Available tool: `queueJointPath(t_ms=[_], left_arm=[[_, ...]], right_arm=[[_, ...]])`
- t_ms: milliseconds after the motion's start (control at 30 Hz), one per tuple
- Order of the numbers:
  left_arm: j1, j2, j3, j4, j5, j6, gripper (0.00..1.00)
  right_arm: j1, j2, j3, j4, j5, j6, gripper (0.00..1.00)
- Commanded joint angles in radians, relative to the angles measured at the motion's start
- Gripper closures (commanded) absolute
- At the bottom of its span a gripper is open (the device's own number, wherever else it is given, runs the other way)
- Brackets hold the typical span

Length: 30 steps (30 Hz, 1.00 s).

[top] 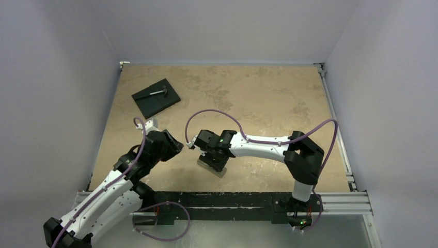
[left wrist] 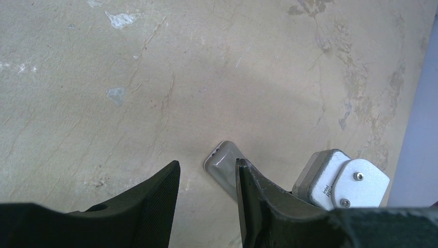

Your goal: Load the batteries into the remote control

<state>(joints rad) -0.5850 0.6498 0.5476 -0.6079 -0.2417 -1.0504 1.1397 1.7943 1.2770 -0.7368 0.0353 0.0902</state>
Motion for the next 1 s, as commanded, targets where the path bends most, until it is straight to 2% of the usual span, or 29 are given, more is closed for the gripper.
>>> queueJointPath(t_ms=[0, 300, 967], left_arm=[[0.001, 0.004, 0.031, 0.035, -0.013, 0.03, 0.56], [0.001, 0.011, 0.026, 0.048, -0.005, 0.029, 0.56], [0.001, 0.017, 0.015, 0.059, -0.001, 0.028, 0.56]], right_arm=[[0.002, 0.004, 0.038, 0.009, -0.001, 0.005, 0.9], [0.002, -0.002, 0.039, -0.022, 0.042, -0.011, 0.9], [0.005, 0.004, 0.044, -0.01, 0.009, 0.003, 0.9]])
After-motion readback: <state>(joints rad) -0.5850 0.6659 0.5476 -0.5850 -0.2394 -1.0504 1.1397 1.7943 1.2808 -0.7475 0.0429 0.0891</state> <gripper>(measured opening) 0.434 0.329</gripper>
